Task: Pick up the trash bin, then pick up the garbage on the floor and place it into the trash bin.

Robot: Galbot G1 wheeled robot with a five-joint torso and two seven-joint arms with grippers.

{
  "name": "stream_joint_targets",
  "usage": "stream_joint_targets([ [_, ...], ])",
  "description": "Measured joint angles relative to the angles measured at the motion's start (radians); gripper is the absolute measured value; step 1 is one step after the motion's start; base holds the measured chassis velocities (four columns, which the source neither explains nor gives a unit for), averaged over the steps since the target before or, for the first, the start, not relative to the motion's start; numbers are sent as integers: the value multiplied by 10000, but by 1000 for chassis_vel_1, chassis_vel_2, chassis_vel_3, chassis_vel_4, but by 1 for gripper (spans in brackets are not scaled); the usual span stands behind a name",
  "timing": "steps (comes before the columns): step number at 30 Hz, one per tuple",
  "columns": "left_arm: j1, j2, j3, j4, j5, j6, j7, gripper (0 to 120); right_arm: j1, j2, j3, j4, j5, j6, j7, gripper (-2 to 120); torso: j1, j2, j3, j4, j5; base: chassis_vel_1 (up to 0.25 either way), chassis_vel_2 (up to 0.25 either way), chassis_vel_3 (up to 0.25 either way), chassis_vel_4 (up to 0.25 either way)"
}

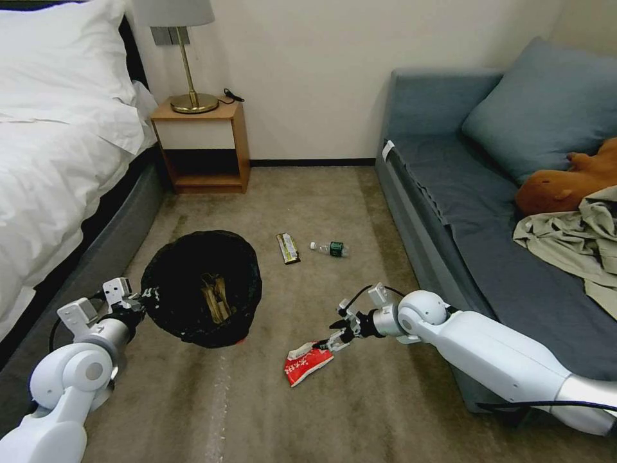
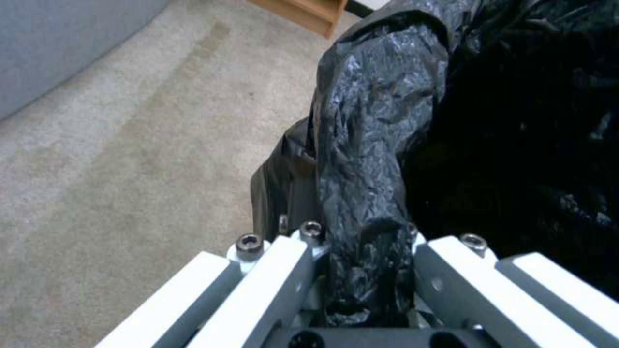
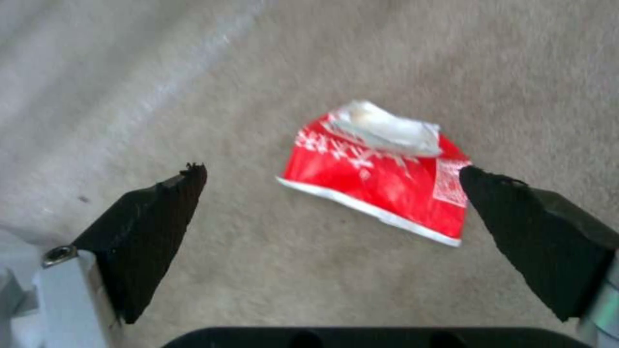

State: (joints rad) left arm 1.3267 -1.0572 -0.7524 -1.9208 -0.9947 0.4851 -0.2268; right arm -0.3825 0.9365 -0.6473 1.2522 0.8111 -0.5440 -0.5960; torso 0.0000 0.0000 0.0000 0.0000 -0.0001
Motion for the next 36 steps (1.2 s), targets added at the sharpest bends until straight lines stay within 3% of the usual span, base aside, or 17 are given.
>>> stream_joint_targets([
  [5, 15, -38, -64, 35, 0, -5, 10, 2, 279, 624, -298, -1228, -767, 290, -414, 100, 0, 0, 0, 0, 1, 0, 0, 0, 0],
  [7, 18, -56, -97, 104, -3, -18, 41, 2, 627, 1309, -458, -2555, -1363, 612, -909, 100, 0, 0, 1, -2, 0, 0, 0, 0, 0],
  [16, -168, -30, -145, 352, -25, -38, 160, 2, 1339, 2623, -859, -4477, -2093, 1038, -1735, 100, 0, 0, 1, 0, -1, 0, 0, 0, 0],
  [36, -388, -5, 82, 915, 175, -206, 535, 2, 945, 4164, 218, -8065, -3803, 2536, -2966, 99, 1, -1, 1, 0, 0, 0, 0, 0, 0],
])
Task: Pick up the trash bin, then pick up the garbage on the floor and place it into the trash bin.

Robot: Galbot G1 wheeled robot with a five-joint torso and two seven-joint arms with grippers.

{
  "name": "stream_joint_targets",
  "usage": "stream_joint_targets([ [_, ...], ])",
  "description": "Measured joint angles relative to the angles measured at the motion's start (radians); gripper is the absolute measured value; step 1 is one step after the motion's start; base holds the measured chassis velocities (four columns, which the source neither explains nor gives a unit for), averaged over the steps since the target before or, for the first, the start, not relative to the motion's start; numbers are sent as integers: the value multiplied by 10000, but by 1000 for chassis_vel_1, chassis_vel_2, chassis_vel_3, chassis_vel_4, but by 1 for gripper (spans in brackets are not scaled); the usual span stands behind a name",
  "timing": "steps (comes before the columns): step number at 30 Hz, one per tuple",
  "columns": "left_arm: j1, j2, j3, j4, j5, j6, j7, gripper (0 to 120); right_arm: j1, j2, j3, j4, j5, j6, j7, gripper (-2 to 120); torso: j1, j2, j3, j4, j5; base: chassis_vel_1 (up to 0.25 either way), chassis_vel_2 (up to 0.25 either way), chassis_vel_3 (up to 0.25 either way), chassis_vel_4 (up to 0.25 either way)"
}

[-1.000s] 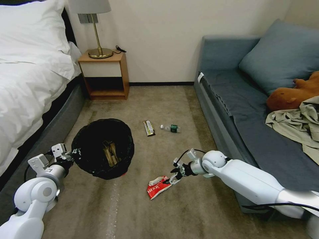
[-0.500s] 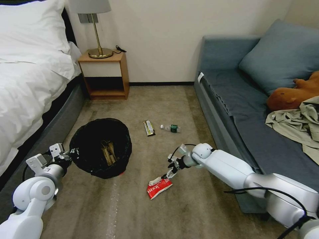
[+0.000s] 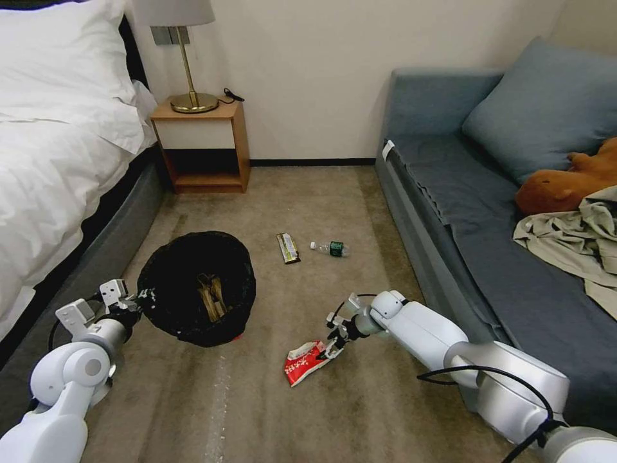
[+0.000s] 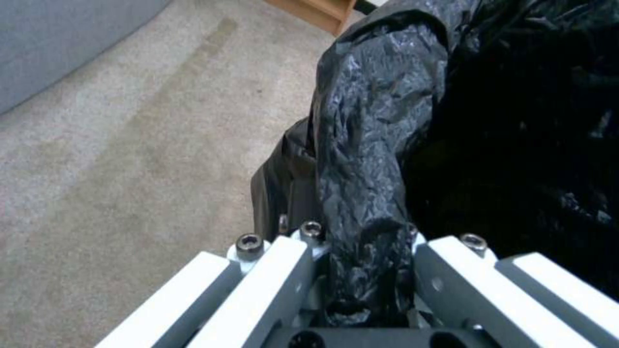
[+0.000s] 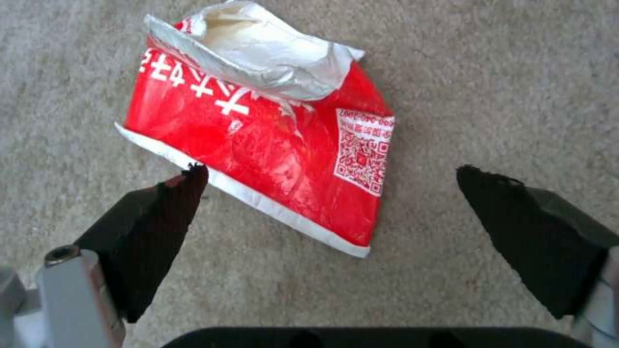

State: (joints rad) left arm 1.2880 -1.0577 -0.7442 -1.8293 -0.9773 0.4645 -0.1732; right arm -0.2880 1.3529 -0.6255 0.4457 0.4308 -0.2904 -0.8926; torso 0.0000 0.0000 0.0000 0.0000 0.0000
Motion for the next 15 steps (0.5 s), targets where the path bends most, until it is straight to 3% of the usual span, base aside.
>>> stream_joint_targets([
  [15, -58, 29, 37, 198, 77, -58, 228, 2, -284, 204, -114, 152, 163, -9, 82, 99, 0, 0, 0, 0, 0, 0, 0, 0, 0],
])
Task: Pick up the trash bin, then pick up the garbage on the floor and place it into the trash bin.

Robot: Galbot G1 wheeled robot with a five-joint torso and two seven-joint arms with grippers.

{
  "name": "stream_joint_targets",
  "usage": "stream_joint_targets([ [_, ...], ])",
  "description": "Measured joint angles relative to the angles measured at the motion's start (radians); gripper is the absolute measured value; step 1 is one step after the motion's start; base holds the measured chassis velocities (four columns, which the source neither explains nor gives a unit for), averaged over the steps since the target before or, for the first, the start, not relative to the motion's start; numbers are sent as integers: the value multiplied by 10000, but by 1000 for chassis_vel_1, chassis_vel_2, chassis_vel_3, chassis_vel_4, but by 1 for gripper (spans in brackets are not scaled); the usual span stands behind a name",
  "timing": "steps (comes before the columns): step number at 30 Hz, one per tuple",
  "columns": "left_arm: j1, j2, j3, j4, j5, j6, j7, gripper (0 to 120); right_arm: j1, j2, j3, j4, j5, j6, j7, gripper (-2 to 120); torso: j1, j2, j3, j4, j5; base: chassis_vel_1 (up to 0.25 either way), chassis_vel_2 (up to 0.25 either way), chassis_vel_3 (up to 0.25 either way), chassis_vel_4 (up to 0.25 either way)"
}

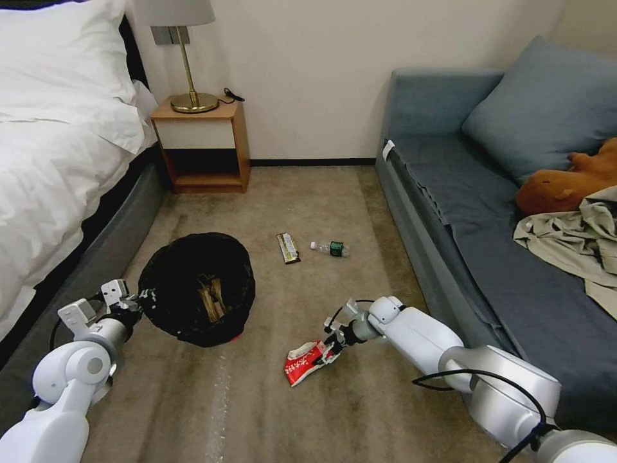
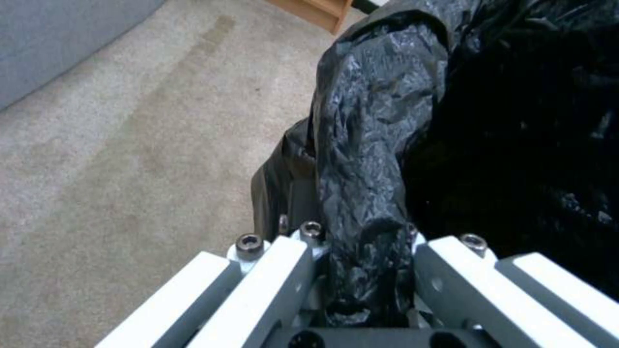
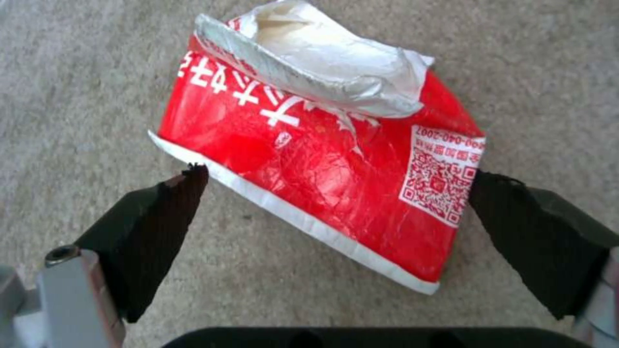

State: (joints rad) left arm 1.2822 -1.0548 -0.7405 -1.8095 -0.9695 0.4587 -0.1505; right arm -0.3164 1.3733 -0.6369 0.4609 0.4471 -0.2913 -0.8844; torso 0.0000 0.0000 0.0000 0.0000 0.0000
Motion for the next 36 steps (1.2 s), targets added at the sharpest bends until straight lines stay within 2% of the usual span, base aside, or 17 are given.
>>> stream_joint_targets([
  [7, 58, -43, -14, 50, 92, -47, 87, 2, -147, 86, 55, -167, -5, 120, 117, 96, 0, 0, 0, 0, -1, 0, 0, 0, 0],
  [10, 60, -80, -8, 94, 160, -66, 116, 2, -173, 110, 74, -193, 10, 163, 238, 91, 0, 0, 0, 1, 0, 0, 0, 0, 0],
  [12, 58, -106, 2, 119, 206, -74, 140, 2, -167, 135, 84, -250, 61, 237, 331, 82, 0, 0, 0, 0, -1, 0, 0, 0, 0],
  [13, 58, -106, 2, 119, 206, -74, 140, 2, -167, 135, 84, -250, 61, 237, 331, 82, 0, 0, 0, 0, -1, 0, 0, 0, 0],
  [16, 60, -138, 10, 120, 248, -84, 178, 2, -106, 199, 83, -386, 97, 343, 387, 66, 0, 0, 0, 0, -1, 0, 0, 0, 0],
  [19, 62, -143, 10, 122, 254, -89, 186, 2, -94, 224, 82, -451, 87, 399, 385, 61, 0, 0, 0, 0, 0, 0, 0, 0, 0],
  [22, 94, -146, -12, 137, 262, -119, 210, 2, -93, 306, 105, -673, -16, 569, 295, 43, 0, 0, 0, 0, -1, 0, 0, 0, 0],
  [25, 115, -146, -27, 137, 262, -123, 220, 2, -103, 327, 115, -724, -55, 637, 259, 39, 0, 0, 0, 0, 0, 0, 0, 0, 0],
  [28, 174, -132, -76, 137, 247, -124, 225, 2, -103, 366, 114, -773, -96, 700, 181, 22, 0, 0, 0, 0, -1, 0, 0, 0, 0],
  [29, 174, -132, -76, 137, 247, -124, 225, 2, -103, 366, 114, -773, -96, 700, 181, 22, 0, 0, 0, 0, -1, 0, 0, 0, 0],
  [32, 198, -116, -102, 117, 242, -126, 225, 2, -91, 395, 158, -817, -120, 752, 162, 7, 0, 0, 0, 2, -1, 0, 0, 0, 0],
  [36, 199, -115, -107, 76, 232, -126, 226, 2, -101, 360, 210, -809, -116, 874, 29, 0, 0, 0, 0, 1, 1, 0, 0, 0, 0],
])
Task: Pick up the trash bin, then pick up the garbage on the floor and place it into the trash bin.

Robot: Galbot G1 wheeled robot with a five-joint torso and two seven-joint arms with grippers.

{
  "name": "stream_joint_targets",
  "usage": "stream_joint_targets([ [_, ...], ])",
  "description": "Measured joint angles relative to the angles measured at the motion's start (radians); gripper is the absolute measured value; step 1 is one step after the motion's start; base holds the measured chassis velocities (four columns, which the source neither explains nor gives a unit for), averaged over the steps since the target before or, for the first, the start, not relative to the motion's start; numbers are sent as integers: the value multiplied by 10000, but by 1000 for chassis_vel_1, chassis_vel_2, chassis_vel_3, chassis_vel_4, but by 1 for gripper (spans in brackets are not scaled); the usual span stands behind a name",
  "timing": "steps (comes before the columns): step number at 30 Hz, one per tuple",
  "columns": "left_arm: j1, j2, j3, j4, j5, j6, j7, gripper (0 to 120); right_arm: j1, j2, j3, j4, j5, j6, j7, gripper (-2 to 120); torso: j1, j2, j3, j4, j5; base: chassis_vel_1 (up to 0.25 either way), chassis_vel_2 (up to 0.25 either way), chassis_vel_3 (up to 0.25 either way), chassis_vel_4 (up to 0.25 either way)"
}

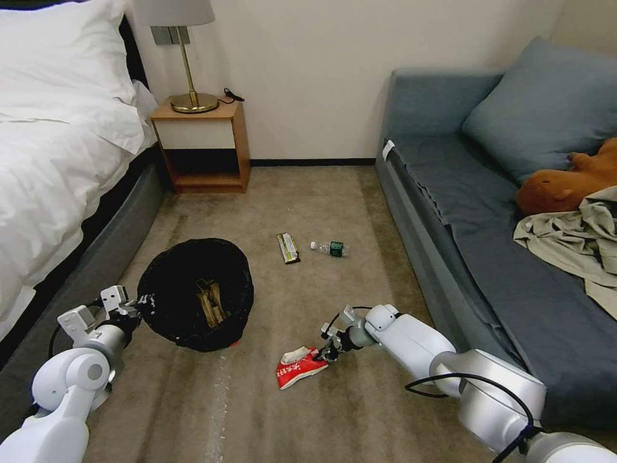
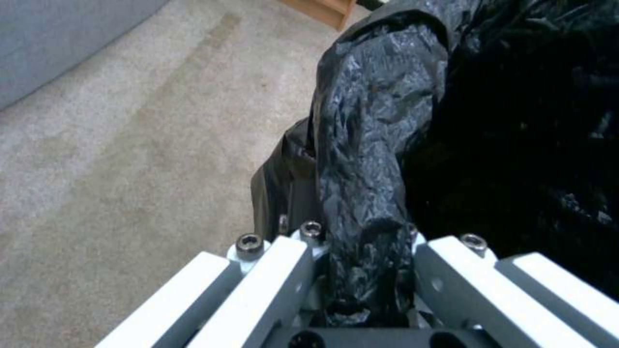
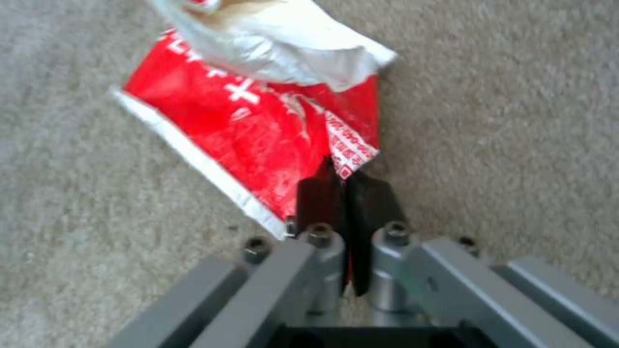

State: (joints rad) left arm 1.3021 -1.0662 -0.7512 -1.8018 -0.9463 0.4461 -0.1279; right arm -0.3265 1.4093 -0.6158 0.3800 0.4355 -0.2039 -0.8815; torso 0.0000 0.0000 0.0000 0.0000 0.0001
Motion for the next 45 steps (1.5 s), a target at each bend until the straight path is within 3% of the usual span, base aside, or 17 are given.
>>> stream_joint_targets([
  [14, -38, -63, 112, 38, 94, -1, -1, 2, -20, -980, 71, 1674, 750, -343, 391, 0, 0, -1, 0, 0, 0, 0, 0, 0, 0],
  [21, -158, -79, 278, 178, 244, -13, 47, 2, 135, -2318, 281, 3167, 1575, -662, 1010, 0, 0, -1, 0, 2, 2, 0, 0, 0, 0],
  [27, -166, -158, 392, 261, 387, -15, 102, 2, -11, -4034, 1164, 5058, 2275, -848, 1822, 0, 0, -1, 0, -6, 4, 0, 0, 0, 0],
  [38, -2, -254, 527, 114, 516, -2, 168, 2, 50, -5354, 2702, 7481, 3798, -1056, 2673, 0, 0, -1, 0, -1, 1, 0, 0, 0, 0],
  [45, 26, -340, 609, 128, 398, 65, 157, 2, -280, -6041, 3951, 9879, 4649, -1177, 3786, 0, 0, -1, 0, 1, -1, 0, 0, 0, 0],
])
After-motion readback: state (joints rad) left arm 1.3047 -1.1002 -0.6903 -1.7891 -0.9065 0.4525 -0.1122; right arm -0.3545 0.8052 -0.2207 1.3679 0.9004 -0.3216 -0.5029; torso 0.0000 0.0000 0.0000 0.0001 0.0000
